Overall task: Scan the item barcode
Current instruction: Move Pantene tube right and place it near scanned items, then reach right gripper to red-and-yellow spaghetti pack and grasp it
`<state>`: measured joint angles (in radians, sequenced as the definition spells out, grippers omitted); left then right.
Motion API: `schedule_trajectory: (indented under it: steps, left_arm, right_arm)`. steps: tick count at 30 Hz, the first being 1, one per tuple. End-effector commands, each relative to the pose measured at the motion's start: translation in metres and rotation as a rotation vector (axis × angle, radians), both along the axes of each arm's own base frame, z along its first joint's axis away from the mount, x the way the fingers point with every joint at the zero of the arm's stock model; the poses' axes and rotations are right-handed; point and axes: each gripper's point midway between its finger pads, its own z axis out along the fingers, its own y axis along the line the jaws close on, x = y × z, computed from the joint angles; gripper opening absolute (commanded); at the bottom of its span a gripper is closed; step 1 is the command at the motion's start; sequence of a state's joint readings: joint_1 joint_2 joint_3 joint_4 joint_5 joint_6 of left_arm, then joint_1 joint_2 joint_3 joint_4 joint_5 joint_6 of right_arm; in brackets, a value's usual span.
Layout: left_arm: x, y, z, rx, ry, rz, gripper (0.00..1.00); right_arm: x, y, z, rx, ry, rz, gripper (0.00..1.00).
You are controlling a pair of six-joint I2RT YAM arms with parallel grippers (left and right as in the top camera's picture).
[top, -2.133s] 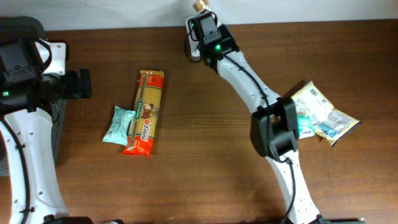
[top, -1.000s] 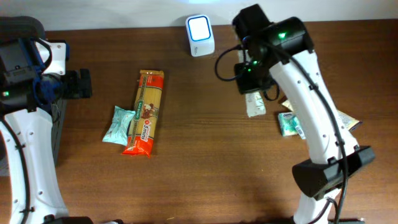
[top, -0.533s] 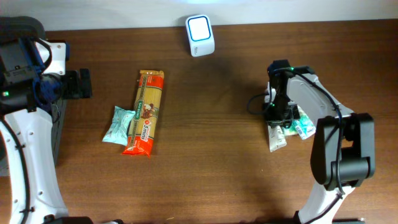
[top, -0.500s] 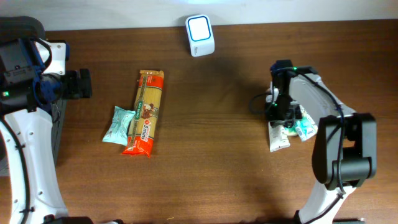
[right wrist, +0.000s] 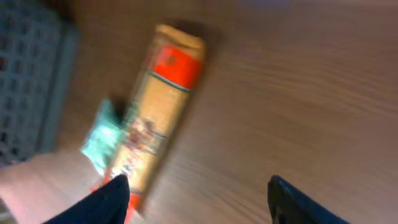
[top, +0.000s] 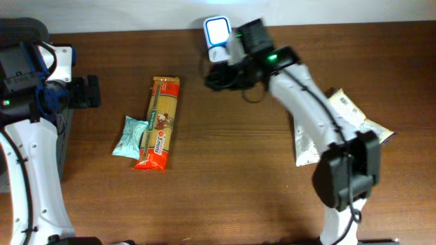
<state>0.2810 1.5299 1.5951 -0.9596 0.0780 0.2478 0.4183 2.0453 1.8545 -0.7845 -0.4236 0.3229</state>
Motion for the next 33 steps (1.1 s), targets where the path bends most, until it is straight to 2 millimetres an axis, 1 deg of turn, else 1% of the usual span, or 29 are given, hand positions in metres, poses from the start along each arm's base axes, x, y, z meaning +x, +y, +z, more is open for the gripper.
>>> schedule_trajectory:
  steps: [1, 2, 3, 5, 6, 8, 10, 13, 14, 15, 16, 17, 19, 20, 21, 22, 23, 24, 26, 27, 28, 29, 30, 31, 32, 33]
  left_arm:
    - [0.000, 0.001, 0.005, 0.013, -0.010, -0.013, 0.99]
    - [-0.001, 0.001, 0.005, 0.013, -0.010, -0.013, 0.99]
    - [0.000, 0.001, 0.005, 0.013, -0.010, -0.013, 0.99]
    - [-0.001, 0.001, 0.005, 0.013, -0.010, -0.013, 0.99]
    - [-0.001, 0.001, 0.005, 0.013, -0.010, -0.013, 0.99]
    - [0.000, 0.001, 0.005, 0.013, -0.010, -0.013, 0.99]
    - [0.000, 0.001, 0.005, 0.013, -0.010, -0.013, 0.99]
    - [0.000, 0.001, 0.005, 0.013, -0.010, -0.013, 0.99]
    - [-0.001, 0.001, 0.005, 0.013, -0.010, -0.013, 0.99]
    - [0.000, 0.001, 0.005, 0.013, -0.010, -0.013, 0.99]
    - [0.000, 0.001, 0.005, 0.013, -0.010, -0.013, 0.99]
    - [0.000, 0.001, 0.005, 0.013, -0.010, -0.013, 0.99]
    - [-0.001, 0.001, 0.005, 0.013, -0.010, -0.013, 0.99]
    - [0.000, 0.001, 0.005, 0.013, -0.010, -0.013, 0.99]
    - [0.000, 0.001, 0.005, 0.013, -0.010, -0.013, 0.99]
    - [0.000, 0.001, 0.005, 0.013, -0.010, -0.013, 0.99]
    - [-0.001, 0.001, 0.005, 0.013, -0.010, -0.013, 0.99]
    - [0.000, 0.001, 0.005, 0.013, -0.010, -0.013, 0.99]
    - [0.000, 0.001, 0.005, 0.013, -0.010, -0.013, 0.99]
    - [0.000, 0.001, 0.005, 0.013, -0.010, -0.013, 0.99]
    - [-0.001, 0.001, 0.005, 0.013, -0.010, -0.013, 0.99]
    - [0.000, 0.001, 0.005, 0.013, -0.010, -0.013, 0.99]
    - [0.000, 0.001, 0.005, 0.013, -0.010, -0.013, 0.99]
    - [0.000, 0.001, 0.005, 0.013, -0.010, -0.013, 0.99]
    - [-0.001, 0.001, 0.005, 0.013, -0.010, -0.013, 0.99]
    - [-0.001, 0.001, 0.005, 0.013, -0.010, -0.013, 0.99]
  right_arm:
    - [-0.009, 0.056, -0.048, -0.007, 0.096, -0.102, 0.70]
    - [-0.014, 0.078, -0.064, 0.008, 0.119, -0.103, 0.70]
    - [-0.020, 0.095, -0.080, 0.011, 0.137, -0.094, 0.70]
    - [-0.028, 0.114, -0.106, 0.007, 0.165, -0.087, 0.71]
    - [-0.033, 0.126, -0.124, 0.010, 0.183, -0.083, 0.72]
    - [-0.040, 0.144, -0.144, 0.013, 0.176, -0.052, 0.73]
    - [-0.040, 0.149, -0.148, 0.020, 0.167, -0.045, 0.73]
    - [-0.042, 0.152, -0.173, 0.014, 0.202, -0.065, 0.72]
    - [-0.043, 0.152, -0.177, 0.013, 0.212, -0.067, 0.71]
    - [-0.044, 0.153, -0.181, 0.013, 0.217, -0.065, 0.63]
    - [-0.044, 0.152, -0.182, 0.011, 0.218, -0.065, 0.48]
    - [-0.044, 0.152, -0.183, 0.011, 0.218, -0.065, 0.40]
    - [-0.045, 0.152, -0.183, 0.005, 0.217, -0.058, 0.11]
    - [-0.046, 0.151, -0.184, 0.000, 0.218, -0.055, 0.04]
    - [-0.047, 0.149, -0.185, -0.009, 0.228, -0.055, 0.04]
    - [-0.049, 0.149, -0.180, 0.003, 0.227, -0.015, 0.04]
    - [-0.048, 0.144, -0.166, 0.013, 0.222, 0.019, 0.04]
    - [-0.047, 0.137, -0.158, 0.005, 0.220, 0.018, 0.04]
    - [-0.047, 0.115, -0.121, -0.024, 0.193, 0.048, 0.04]
    - [-0.051, 0.096, -0.094, -0.066, 0.165, 0.070, 0.04]
    - [-0.054, 0.074, -0.078, -0.142, 0.142, 0.051, 0.04]
    - [-0.060, 0.045, -0.060, -0.249, 0.111, 0.024, 0.04]
    - [-0.066, 0.024, -0.043, -0.329, 0.086, -0.002, 0.04]
    - [-0.073, 0.003, -0.035, -0.409, 0.084, -0.032, 0.04]
    - [-0.080, -0.015, -0.036, -0.489, 0.097, -0.051, 0.04]
    - [-0.089, -0.037, -0.045, -0.609, 0.133, -0.065, 0.04]
